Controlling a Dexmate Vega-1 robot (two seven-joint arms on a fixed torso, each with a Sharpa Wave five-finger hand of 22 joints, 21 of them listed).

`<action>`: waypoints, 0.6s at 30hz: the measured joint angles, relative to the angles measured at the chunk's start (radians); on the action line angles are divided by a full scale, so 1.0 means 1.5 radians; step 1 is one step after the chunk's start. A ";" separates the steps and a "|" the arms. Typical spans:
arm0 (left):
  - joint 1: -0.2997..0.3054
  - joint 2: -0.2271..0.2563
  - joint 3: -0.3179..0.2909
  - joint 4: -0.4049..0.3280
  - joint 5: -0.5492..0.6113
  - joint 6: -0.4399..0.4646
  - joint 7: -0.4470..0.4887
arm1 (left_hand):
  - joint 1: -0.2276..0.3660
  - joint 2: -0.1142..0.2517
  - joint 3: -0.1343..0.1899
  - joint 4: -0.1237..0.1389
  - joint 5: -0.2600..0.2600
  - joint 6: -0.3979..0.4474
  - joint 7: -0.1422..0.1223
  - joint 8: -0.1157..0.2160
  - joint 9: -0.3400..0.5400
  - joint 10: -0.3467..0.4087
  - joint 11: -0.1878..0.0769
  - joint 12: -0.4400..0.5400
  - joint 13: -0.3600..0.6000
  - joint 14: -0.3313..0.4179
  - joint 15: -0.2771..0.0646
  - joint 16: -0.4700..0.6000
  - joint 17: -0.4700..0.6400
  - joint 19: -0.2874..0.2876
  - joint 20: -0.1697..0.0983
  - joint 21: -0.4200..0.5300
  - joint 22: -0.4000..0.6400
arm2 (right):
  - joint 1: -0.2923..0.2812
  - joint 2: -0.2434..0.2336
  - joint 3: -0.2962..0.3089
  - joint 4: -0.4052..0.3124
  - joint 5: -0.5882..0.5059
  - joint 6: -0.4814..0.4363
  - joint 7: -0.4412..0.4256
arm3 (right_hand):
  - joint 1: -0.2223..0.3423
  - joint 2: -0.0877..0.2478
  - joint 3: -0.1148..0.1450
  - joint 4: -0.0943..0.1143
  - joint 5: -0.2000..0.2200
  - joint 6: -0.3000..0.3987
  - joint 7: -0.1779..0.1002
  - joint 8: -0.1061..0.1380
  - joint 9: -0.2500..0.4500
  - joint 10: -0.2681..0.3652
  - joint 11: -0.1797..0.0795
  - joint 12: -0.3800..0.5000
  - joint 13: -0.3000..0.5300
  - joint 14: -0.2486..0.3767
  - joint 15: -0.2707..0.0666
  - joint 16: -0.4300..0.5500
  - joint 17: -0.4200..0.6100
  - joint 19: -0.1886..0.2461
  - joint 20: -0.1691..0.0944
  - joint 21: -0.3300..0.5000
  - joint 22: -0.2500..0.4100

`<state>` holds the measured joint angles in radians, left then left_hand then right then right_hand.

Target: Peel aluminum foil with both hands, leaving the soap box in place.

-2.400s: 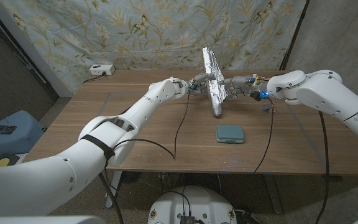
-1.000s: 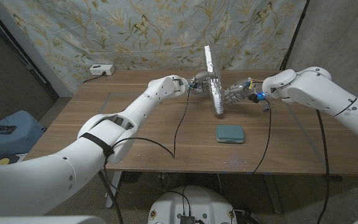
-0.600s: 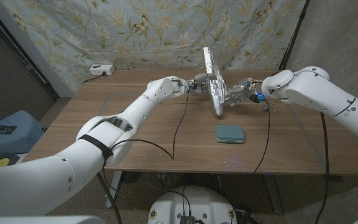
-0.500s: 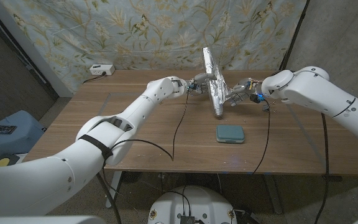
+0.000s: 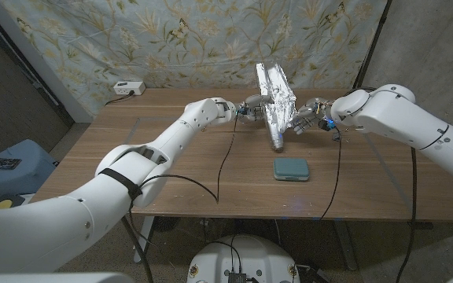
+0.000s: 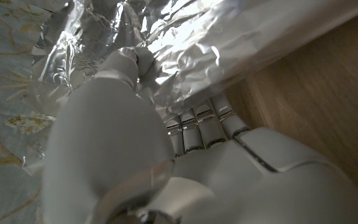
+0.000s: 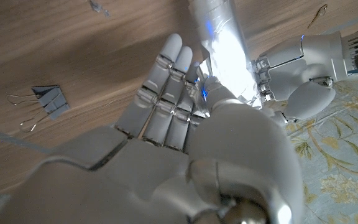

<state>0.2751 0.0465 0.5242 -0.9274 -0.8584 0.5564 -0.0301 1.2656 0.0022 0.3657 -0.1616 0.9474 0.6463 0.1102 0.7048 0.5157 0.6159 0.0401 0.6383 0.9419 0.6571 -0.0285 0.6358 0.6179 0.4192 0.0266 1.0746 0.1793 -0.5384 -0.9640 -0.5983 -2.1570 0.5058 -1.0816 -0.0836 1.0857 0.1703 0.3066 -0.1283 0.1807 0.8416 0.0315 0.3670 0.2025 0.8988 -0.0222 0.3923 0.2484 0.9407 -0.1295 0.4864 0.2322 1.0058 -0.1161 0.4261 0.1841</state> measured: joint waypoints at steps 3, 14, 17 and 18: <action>0.000 0.000 0.000 0.001 -0.002 0.003 -0.007 | 0.000 0.000 0.001 -0.001 0.000 -0.003 -0.003 0.000 0.000 -0.001 -0.012 -0.016 -0.013 0.003 0.002 -0.016 -0.014 -0.008 0.002 -0.002 0.000 | 0.000 0.002 -0.002 -0.002 0.000 -0.001 -0.001 | -0.003 0.003 0.004 0.000 0.000 0.019 -0.006 0.006 0.000 0.023 -0.005 0.008 0.005 0.024 -0.008 0.007 0.002 0.012 -0.008 0.008 0.000; -0.023 -0.006 -0.005 0.059 -0.014 0.012 -0.072 | -0.044 0.034 0.005 -0.005 -0.014 -0.040 -0.020 -0.071 -0.032 -0.032 -0.022 -0.098 -0.086 0.000 0.000 -0.094 -0.093 -0.036 0.015 -0.015 0.000 | 0.005 0.006 -0.008 -0.012 -0.007 -0.028 -0.013 | -0.003 0.002 0.011 0.000 0.000 0.042 -0.011 0.012 0.003 0.055 -0.017 0.022 0.018 0.061 -0.026 0.016 0.014 0.035 -0.022 0.025 0.000; -0.033 -0.012 -0.009 0.084 -0.016 0.014 -0.088 | -0.060 0.037 0.006 -0.005 -0.016 -0.043 -0.019 -0.076 -0.035 -0.035 -0.020 -0.102 -0.091 0.000 0.000 -0.099 -0.099 -0.038 0.017 -0.015 0.001 | 0.007 0.006 -0.009 -0.014 -0.007 -0.034 -0.013 | -0.003 0.002 0.011 0.000 0.000 0.044 -0.014 0.012 0.003 0.057 -0.019 0.022 0.019 0.062 -0.026 0.017 0.017 0.040 -0.022 0.025 0.000; -0.042 -0.018 -0.013 0.108 -0.016 0.015 -0.094 | -0.064 0.041 0.006 -0.005 -0.018 -0.044 -0.018 -0.076 -0.037 -0.035 -0.020 -0.104 -0.093 0.000 0.000 -0.099 -0.100 -0.038 0.017 -0.015 0.001 | 0.008 0.006 -0.010 -0.015 -0.007 -0.041 -0.014 | -0.003 0.002 0.011 0.000 0.000 0.044 -0.014 0.012 0.003 0.057 -0.019 0.022 0.021 0.063 -0.026 0.019 0.017 0.041 -0.023 0.025 0.000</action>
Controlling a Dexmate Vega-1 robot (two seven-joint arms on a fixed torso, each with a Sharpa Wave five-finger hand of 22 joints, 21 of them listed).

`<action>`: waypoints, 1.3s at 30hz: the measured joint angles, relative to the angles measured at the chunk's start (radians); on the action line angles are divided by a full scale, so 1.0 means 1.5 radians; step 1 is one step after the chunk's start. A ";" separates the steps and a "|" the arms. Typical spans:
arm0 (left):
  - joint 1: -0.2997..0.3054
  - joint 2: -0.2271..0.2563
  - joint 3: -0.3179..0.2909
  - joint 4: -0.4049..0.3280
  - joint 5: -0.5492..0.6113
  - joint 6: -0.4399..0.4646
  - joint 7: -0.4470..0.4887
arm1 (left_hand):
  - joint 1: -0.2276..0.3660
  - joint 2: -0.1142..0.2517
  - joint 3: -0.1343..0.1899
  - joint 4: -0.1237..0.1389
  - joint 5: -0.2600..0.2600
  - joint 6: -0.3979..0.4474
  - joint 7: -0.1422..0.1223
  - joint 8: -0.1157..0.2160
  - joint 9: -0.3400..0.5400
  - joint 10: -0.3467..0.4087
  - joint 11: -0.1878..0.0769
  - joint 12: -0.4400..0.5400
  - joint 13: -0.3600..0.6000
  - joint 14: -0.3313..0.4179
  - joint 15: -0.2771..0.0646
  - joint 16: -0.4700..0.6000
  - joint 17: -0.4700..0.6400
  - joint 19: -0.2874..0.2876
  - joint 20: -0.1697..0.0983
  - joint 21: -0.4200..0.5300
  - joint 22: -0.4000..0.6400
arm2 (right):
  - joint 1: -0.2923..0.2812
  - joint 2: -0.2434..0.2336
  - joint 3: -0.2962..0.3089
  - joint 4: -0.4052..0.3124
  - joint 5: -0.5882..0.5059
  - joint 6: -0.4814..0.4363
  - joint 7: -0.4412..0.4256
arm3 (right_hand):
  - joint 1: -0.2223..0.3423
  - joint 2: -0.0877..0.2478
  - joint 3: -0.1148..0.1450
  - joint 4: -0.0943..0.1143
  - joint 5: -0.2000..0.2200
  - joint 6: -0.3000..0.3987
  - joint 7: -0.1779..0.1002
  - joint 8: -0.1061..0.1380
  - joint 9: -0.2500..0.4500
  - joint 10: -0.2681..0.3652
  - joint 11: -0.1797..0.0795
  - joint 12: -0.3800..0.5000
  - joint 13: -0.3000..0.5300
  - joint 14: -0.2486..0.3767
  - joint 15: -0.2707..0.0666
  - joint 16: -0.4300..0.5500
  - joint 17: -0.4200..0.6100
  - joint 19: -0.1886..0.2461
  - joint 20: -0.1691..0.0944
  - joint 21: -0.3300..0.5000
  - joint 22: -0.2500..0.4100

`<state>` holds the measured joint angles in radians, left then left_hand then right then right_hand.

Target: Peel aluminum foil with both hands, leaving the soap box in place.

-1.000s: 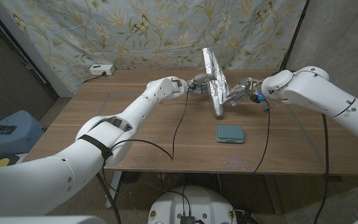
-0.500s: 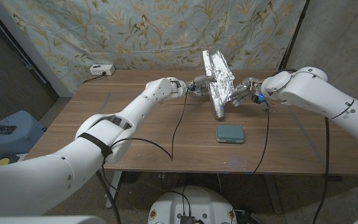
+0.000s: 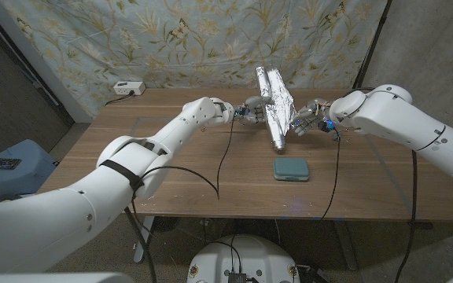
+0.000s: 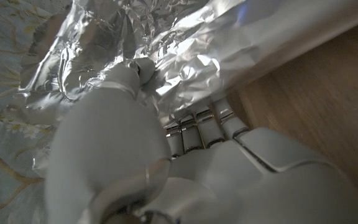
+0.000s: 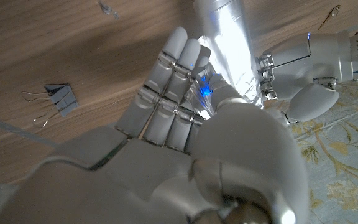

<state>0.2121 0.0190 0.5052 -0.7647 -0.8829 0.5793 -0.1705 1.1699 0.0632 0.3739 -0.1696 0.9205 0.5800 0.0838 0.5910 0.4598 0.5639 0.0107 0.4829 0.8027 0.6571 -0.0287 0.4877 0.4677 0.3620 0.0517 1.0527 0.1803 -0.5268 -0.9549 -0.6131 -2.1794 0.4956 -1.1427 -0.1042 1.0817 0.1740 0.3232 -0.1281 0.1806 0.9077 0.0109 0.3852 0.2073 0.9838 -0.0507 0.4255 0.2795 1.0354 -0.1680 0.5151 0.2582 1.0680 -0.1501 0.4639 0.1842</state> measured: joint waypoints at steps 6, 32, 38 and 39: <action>-0.020 -0.014 -0.009 0.054 -0.002 0.002 -0.029 | -0.002 0.001 0.000 0.000 -0.003 0.000 0.000 -0.008 -0.004 -0.002 0.002 -0.006 -0.007 0.000 0.000 0.000 0.000 0.000 0.000 0.000 -0.002 | 0.005 -0.001 -0.003 -0.005 0.000 -0.009 0.000 | 0.000 0.000 0.005 -0.001 0.000 0.002 0.002 -0.001 0.004 0.003 -0.004 0.003 0.006 0.011 -0.006 0.005 0.006 0.004 -0.004 0.005 0.000; -0.084 -0.066 -0.051 0.235 0.033 -0.037 -0.126 | -0.074 -0.003 0.043 0.047 -0.057 -0.060 0.024 -0.074 -0.032 -0.056 0.020 -0.057 -0.057 -0.058 0.035 -0.057 -0.040 -0.024 0.017 -0.020 -0.002 | 0.010 -0.017 -0.003 -0.027 0.006 -0.034 0.001 | 0.000 0.000 0.018 -0.005 0.000 0.006 0.004 0.000 0.016 0.017 0.002 0.015 0.029 0.025 -0.010 0.005 0.022 0.014 -0.007 0.022 0.000; -0.089 -0.074 -0.064 0.255 0.042 -0.041 -0.135 | -0.077 0.001 0.043 0.047 -0.065 -0.061 0.023 -0.079 -0.035 -0.056 0.020 -0.057 -0.063 -0.064 0.036 -0.065 -0.044 -0.024 0.017 -0.024 -0.002 | 0.005 -0.020 0.001 -0.034 0.007 -0.038 -0.006 | 0.000 0.000 0.018 -0.006 0.000 0.006 0.004 0.000 0.018 0.017 0.003 0.015 0.034 0.029 -0.012 0.005 0.025 0.014 -0.007 0.022 0.003; -0.089 -0.074 -0.065 0.257 0.043 -0.042 -0.135 | -0.079 -0.001 0.043 0.047 -0.067 -0.061 0.023 -0.081 -0.036 -0.058 0.023 -0.058 -0.064 -0.066 0.037 -0.069 -0.046 -0.025 0.018 -0.024 -0.002 | 0.005 -0.020 0.001 -0.034 0.007 -0.039 -0.008 | 0.000 0.000 0.018 -0.006 0.000 0.006 0.004 0.000 0.018 0.017 0.003 0.017 0.035 0.029 -0.012 0.005 0.027 0.014 -0.007 0.022 0.003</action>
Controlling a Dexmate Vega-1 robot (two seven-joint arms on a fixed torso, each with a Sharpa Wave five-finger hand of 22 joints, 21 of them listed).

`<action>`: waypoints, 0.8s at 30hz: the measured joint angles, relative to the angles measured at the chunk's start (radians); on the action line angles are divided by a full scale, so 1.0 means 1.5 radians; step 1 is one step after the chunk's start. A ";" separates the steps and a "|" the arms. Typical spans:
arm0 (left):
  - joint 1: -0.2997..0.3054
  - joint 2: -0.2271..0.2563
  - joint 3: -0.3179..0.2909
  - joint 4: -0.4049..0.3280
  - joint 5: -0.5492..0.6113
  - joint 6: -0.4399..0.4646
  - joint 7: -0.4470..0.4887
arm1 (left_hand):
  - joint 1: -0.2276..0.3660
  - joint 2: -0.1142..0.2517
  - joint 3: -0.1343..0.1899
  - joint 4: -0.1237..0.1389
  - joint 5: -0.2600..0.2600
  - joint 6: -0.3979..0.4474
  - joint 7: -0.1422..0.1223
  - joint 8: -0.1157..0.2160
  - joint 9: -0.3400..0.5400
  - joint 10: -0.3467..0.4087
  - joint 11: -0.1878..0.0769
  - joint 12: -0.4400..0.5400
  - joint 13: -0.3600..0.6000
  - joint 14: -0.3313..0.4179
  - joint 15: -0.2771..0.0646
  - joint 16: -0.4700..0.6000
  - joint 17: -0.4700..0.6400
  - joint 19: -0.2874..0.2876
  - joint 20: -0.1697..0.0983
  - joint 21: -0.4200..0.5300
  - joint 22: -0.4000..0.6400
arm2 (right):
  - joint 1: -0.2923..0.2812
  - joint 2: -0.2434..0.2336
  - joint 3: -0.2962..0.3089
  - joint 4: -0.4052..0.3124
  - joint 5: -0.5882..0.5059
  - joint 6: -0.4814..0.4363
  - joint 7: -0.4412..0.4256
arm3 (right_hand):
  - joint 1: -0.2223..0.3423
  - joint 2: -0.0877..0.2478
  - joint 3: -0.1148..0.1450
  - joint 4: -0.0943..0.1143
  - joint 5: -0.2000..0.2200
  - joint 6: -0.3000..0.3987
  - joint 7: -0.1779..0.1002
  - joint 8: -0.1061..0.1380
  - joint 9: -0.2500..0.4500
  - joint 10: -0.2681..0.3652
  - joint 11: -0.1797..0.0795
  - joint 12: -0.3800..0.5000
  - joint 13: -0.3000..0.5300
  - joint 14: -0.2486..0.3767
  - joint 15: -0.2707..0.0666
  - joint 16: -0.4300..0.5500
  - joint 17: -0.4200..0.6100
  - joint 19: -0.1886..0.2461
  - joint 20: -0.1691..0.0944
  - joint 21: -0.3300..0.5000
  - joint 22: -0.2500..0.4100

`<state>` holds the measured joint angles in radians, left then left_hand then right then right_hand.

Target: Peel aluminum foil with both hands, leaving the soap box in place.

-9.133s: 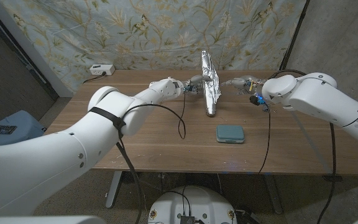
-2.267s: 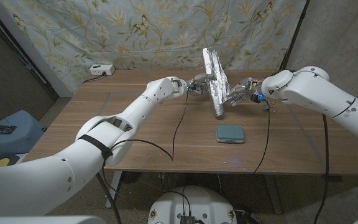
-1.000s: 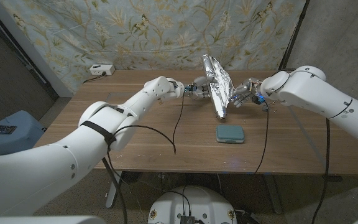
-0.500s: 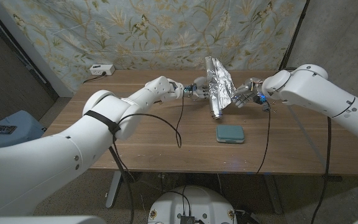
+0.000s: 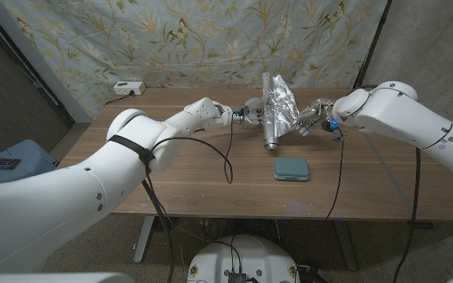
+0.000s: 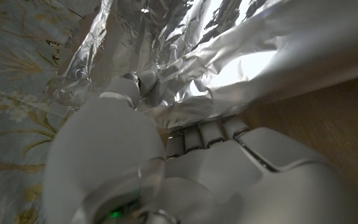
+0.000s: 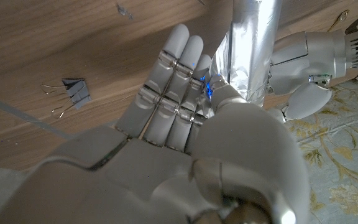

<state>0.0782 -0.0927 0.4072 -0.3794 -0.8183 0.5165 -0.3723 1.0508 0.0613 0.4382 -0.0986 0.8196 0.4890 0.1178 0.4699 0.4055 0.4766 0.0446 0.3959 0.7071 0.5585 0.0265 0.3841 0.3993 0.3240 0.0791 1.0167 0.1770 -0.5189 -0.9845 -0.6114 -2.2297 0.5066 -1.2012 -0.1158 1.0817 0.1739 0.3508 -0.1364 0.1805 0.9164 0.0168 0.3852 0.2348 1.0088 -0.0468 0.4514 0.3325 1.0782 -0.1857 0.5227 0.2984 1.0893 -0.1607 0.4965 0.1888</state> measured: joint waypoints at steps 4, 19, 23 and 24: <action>0.000 -0.002 -0.004 0.003 0.006 -0.004 -0.009 | -0.003 -0.003 0.000 0.000 -0.007 -0.003 -0.003 -0.009 -0.005 -0.003 0.002 -0.005 -0.005 -0.010 0.002 -0.008 -0.005 -0.003 0.003 -0.004 0.000 | -0.007 -0.003 0.009 -0.007 0.002 -0.004 -0.007 | 0.000 0.000 0.005 -0.001 0.000 0.000 0.000 -0.001 0.000 0.000 -0.007 0.000 0.003 0.000 0.000 0.000 0.001 0.000 0.000 0.004 0.000; -0.001 -0.006 -0.013 0.012 0.021 -0.016 -0.025 | -0.016 0.000 0.003 -0.003 -0.029 -0.016 -0.010 -0.033 -0.015 -0.019 0.005 -0.015 -0.021 -0.028 0.010 -0.029 -0.015 -0.018 0.011 -0.014 0.000 | -0.023 -0.012 0.030 -0.023 0.013 -0.015 -0.026 | 0.000 0.000 0.007 -0.002 0.000 0.000 0.000 -0.003 0.006 0.000 -0.007 0.005 0.013 0.005 -0.003 0.000 0.010 0.000 0.000 0.008 0.000; -0.001 -0.008 -0.017 0.015 0.026 -0.026 -0.028 | -0.032 0.004 0.003 -0.003 -0.044 -0.040 -0.009 -0.053 -0.022 -0.036 0.014 -0.023 -0.029 -0.047 0.021 -0.039 -0.019 -0.030 0.023 -0.022 0.000 | -0.031 -0.014 0.040 -0.029 0.016 -0.020 -0.032 | 0.000 0.000 0.007 -0.002 0.000 0.000 0.000 -0.003 0.006 0.000 -0.007 0.005 0.016 0.007 -0.002 -0.004 0.010 0.000 0.000 0.012 0.000; -0.001 -0.008 -0.017 0.015 0.027 -0.026 -0.029 | -0.034 0.006 0.003 -0.003 -0.048 -0.042 -0.008 -0.057 -0.023 -0.039 0.017 -0.026 -0.030 -0.050 0.024 -0.042 -0.019 -0.032 0.025 -0.022 0.000 | -0.031 -0.014 0.041 -0.029 0.017 -0.021 -0.034 | 0.000 0.000 0.008 -0.003 0.000 0.000 0.000 -0.003 0.006 0.000 -0.007 0.005 0.016 0.008 -0.003 -0.004 0.012 0.000 0.000 0.012 0.000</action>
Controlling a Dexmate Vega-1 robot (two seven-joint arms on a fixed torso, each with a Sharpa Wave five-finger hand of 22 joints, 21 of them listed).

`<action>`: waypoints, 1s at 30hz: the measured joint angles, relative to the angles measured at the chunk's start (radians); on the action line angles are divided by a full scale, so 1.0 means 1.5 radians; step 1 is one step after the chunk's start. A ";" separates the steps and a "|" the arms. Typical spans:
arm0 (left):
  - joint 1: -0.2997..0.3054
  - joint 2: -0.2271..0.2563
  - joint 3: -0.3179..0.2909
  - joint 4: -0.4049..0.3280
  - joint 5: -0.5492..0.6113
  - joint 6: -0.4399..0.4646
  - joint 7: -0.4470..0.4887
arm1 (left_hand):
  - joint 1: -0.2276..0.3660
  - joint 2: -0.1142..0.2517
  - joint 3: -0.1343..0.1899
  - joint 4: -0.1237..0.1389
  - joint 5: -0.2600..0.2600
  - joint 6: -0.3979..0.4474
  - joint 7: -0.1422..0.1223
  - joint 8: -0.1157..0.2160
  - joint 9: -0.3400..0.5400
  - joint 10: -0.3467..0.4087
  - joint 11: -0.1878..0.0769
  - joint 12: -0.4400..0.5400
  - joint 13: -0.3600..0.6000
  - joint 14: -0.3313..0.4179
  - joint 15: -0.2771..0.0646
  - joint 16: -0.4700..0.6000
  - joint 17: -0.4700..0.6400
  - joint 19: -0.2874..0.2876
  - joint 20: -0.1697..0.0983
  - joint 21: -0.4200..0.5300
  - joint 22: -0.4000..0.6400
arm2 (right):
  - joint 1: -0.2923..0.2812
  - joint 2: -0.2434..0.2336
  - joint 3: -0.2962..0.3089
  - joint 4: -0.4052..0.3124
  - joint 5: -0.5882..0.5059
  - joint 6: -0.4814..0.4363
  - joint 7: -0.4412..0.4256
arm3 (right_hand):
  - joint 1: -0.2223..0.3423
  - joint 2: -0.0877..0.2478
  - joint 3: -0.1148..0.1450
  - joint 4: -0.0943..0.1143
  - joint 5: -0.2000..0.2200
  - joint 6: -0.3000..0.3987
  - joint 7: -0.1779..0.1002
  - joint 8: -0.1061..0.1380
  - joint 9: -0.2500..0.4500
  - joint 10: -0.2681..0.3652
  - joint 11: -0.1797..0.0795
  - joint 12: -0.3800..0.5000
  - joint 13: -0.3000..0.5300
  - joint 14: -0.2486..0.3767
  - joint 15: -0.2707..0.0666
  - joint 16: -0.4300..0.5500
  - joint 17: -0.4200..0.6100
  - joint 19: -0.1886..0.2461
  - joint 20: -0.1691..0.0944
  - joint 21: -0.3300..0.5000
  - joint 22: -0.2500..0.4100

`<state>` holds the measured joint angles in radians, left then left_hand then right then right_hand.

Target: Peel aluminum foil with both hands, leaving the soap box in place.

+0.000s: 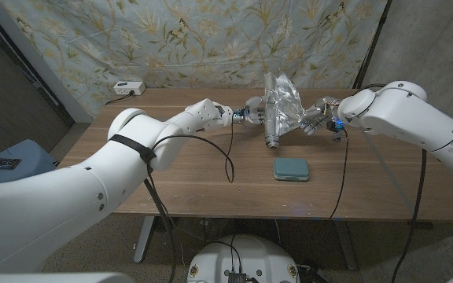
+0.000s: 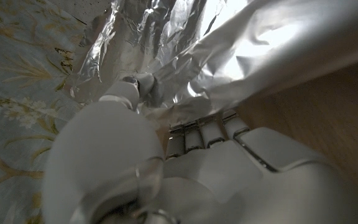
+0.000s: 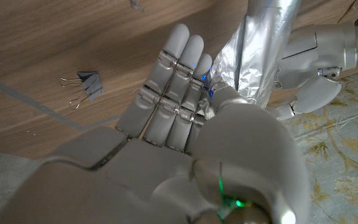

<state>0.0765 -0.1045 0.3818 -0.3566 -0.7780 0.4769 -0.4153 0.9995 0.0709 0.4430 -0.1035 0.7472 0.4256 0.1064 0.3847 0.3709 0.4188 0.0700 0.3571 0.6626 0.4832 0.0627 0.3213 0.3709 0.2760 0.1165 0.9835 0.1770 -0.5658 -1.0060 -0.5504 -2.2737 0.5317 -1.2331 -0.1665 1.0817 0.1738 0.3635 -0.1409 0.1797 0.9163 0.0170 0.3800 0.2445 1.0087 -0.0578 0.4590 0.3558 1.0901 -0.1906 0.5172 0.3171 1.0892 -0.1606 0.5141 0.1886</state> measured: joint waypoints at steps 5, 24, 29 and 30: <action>0.000 -0.003 -0.010 0.004 0.003 -0.005 -0.001 | 0.000 0.000 0.000 0.000 -0.008 -0.011 -0.003 -0.010 -0.003 -0.014 0.005 -0.007 -0.003 -0.012 0.005 -0.005 -0.003 -0.006 0.006 -0.005 0.000 | -0.004 -0.002 0.006 -0.006 0.004 -0.006 -0.006 | 0.000 0.000 0.002 -0.002 0.000 0.000 0.000 -0.001 0.000 0.002 -0.002 0.000 0.005 0.004 -0.002 0.000 0.003 0.000 0.000 0.003 0.000; 0.013 -0.019 -0.062 0.012 0.007 -0.019 0.021 | -0.025 -0.003 -0.005 -0.001 -0.040 -0.020 -0.004 -0.027 -0.013 -0.018 0.001 -0.012 -0.007 -0.014 0.007 -0.010 -0.012 -0.006 0.006 -0.008 0.000 | -0.006 -0.009 0.014 -0.024 0.012 -0.024 -0.019 | 0.000 0.000 0.007 -0.002 -0.002 0.000 0.000 0.000 0.003 0.005 -0.005 0.005 0.018 0.011 -0.004 0.000 0.012 0.000 0.000 0.010 -0.002; 0.020 -0.028 -0.086 0.013 0.011 -0.031 0.031 | -0.026 -0.002 -0.005 -0.001 -0.051 -0.011 -0.006 -0.028 -0.016 -0.013 -0.003 -0.012 -0.007 -0.014 0.007 -0.010 -0.014 -0.002 0.002 -0.008 0.000 | -0.003 -0.011 0.014 -0.027 0.012 -0.026 -0.020 | 0.000 0.000 0.007 -0.002 -0.002 0.000 0.000 0.000 0.003 0.005 -0.005 0.010 0.020 0.011 -0.003 -0.005 0.013 0.000 0.000 0.014 -0.002; 0.022 -0.030 -0.091 0.013 0.013 -0.033 0.034 | -0.026 -0.002 -0.005 -0.001 -0.054 -0.009 -0.008 -0.029 -0.017 -0.012 -0.004 -0.011 -0.007 -0.014 0.007 -0.010 -0.015 -0.002 0.002 -0.008 0.000 | -0.002 -0.011 0.013 -0.028 0.012 -0.027 -0.020 | 0.000 0.000 0.007 -0.002 -0.002 -0.001 0.001 0.000 0.003 0.005 -0.005 0.010 0.021 0.011 -0.003 -0.005 0.013 0.000 0.000 0.015 -0.002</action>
<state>0.1097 -0.1490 0.2450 -0.3374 -0.7582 0.4274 -0.3645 0.9598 0.0684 0.4355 -0.1048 0.6663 0.4127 0.0946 0.3412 0.3461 0.4006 0.0634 0.3403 0.6528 0.4623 0.0731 0.3059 0.3482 0.2732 0.1195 0.9720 0.1769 -0.5686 -1.0227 -0.5308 -2.3150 0.5503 -1.2731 -0.1964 1.0816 0.1737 0.3742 -0.1434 0.1766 0.9152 0.0181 0.3803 0.2492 1.0157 -0.0649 0.4745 0.3871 1.1065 -0.1958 0.5102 0.3368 1.0891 -0.1606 0.5373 0.1859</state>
